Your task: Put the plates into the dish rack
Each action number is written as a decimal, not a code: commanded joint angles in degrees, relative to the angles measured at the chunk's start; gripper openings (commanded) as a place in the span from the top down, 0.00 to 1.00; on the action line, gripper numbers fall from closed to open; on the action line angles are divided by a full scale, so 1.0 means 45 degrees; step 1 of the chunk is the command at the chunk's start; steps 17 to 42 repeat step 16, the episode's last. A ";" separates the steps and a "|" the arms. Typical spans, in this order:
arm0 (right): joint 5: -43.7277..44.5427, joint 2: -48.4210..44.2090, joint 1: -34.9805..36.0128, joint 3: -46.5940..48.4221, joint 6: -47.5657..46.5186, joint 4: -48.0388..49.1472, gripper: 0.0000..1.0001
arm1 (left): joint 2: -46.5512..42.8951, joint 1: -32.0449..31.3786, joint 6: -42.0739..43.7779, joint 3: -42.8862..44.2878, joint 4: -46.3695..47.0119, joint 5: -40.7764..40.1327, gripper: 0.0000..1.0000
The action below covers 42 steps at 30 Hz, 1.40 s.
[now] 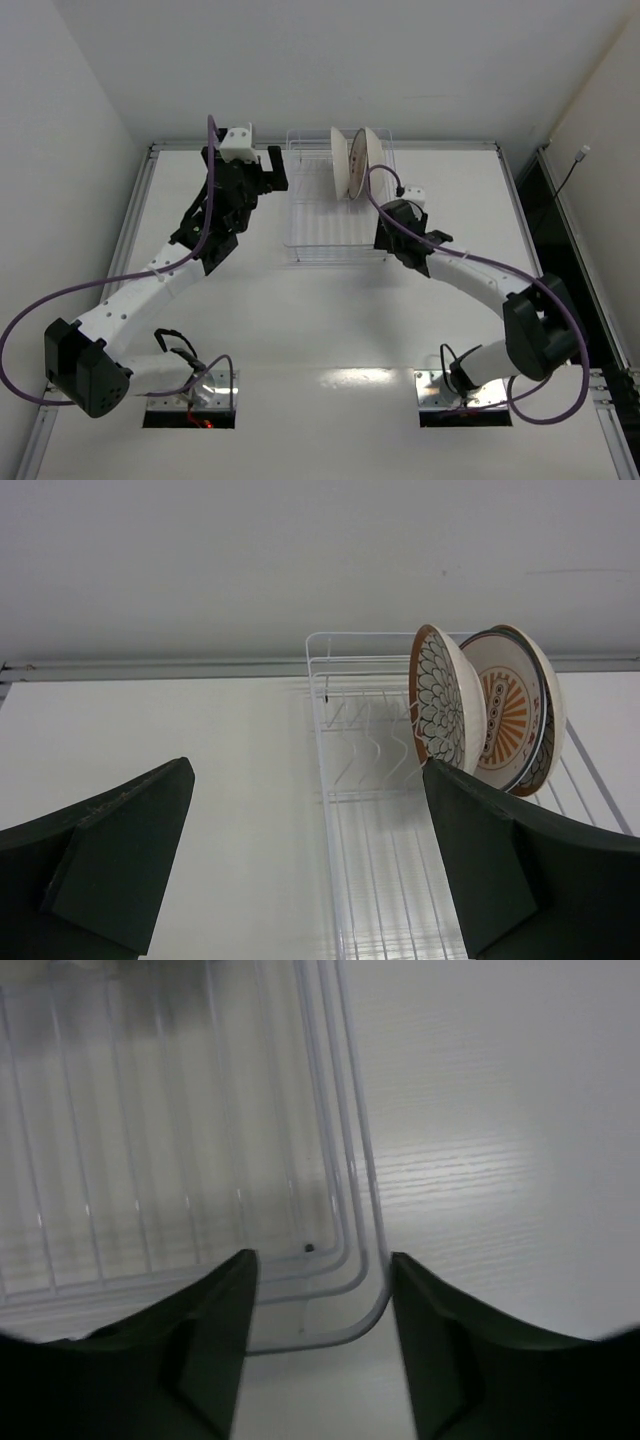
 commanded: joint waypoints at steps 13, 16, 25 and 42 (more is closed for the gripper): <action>0.3201 -0.3953 0.1618 0.3984 0.1533 -0.5193 0.03 | 0.0866 -0.0035 -0.1110 0.0531 0.0229 0.1063 0.00; 0.3201 -0.4910 0.1773 0.3403 0.1534 -0.5196 0.02 | 0.0866 -0.0035 -0.0837 0.0396 0.0247 0.0870 0.00; 0.3201 -0.4910 0.1773 0.3403 0.1534 -0.5196 0.02 | 0.0866 -0.0035 -0.0837 0.0396 0.0247 0.0870 0.00; 0.3201 -0.4910 0.1773 0.3403 0.1534 -0.5196 0.02 | 0.0866 -0.0035 -0.0837 0.0396 0.0247 0.0870 0.00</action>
